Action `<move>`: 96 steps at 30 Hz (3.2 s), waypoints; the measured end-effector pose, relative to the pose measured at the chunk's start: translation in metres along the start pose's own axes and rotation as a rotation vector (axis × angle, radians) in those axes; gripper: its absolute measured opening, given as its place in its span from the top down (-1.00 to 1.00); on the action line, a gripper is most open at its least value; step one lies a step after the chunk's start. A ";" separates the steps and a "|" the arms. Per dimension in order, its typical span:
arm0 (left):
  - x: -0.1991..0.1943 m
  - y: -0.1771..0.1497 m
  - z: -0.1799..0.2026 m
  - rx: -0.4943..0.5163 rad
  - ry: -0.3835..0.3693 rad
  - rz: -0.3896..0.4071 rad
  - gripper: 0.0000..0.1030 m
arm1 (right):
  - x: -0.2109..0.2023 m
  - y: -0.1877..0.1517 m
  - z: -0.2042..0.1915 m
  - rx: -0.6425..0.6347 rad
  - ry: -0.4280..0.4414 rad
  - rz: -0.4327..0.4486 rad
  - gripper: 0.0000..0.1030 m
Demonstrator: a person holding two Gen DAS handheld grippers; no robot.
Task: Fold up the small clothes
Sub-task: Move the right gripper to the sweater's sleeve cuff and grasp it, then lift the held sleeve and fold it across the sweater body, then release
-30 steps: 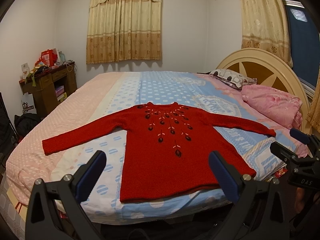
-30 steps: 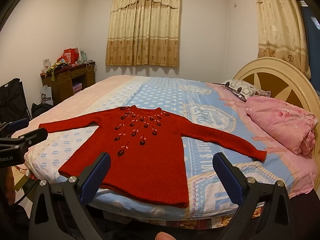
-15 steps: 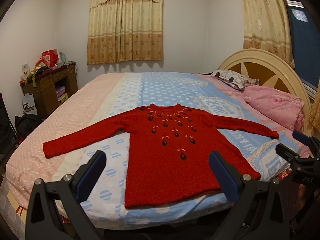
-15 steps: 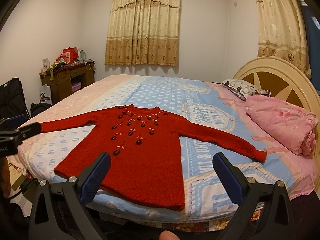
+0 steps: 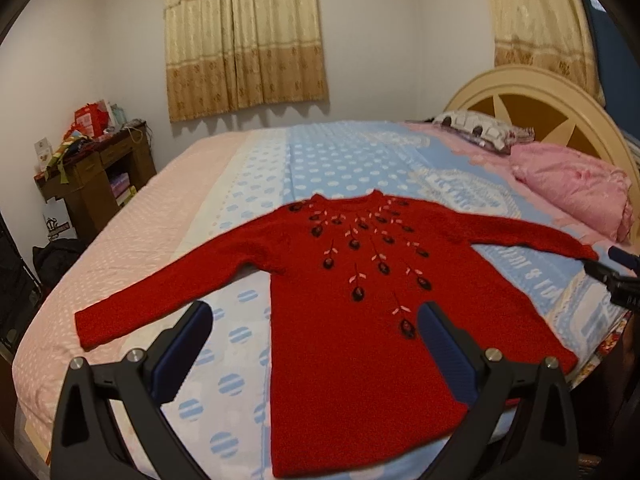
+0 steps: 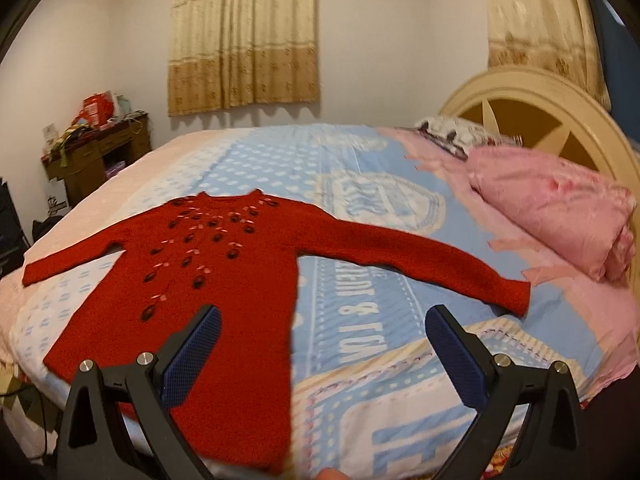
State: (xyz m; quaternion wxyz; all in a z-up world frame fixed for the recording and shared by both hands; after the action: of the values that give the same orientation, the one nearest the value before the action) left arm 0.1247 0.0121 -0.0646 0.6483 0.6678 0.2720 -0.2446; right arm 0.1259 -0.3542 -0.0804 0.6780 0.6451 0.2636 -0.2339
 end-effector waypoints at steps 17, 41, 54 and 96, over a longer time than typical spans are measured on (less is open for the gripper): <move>0.095 0.041 -0.001 0.088 -0.001 -0.079 -1.00 | 0.094 0.018 0.111 0.211 -0.102 -0.106 -0.98; 0.234 0.018 -0.042 0.001 -0.105 -0.371 -1.00 | 0.130 -0.002 0.254 0.546 -0.172 -0.287 0.46; 0.239 0.011 -0.047 -0.026 -0.160 -0.399 -1.00 | 0.140 0.024 0.237 0.567 -0.053 -0.219 0.82; 0.224 0.011 -0.075 -0.204 -0.273 -0.254 -1.00 | 0.232 0.219 -0.232 -0.194 0.421 -0.229 0.83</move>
State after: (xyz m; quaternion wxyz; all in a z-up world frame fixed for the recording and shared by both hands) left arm 0.2941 0.0971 -0.2060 0.7075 0.5196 0.2867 -0.3838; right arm 0.4317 -0.1040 -0.0753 0.6360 0.5774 0.4915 -0.1436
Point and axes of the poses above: each gripper's, at about its wrist camera, not at the fingertips, and x roughly the way its jaws point, z to its right, y to its top, the point moved 4 cm from there along x, roughly the way its jaws point, and after that the axes turned 7 degrees about -z, right-handed, at the moved point
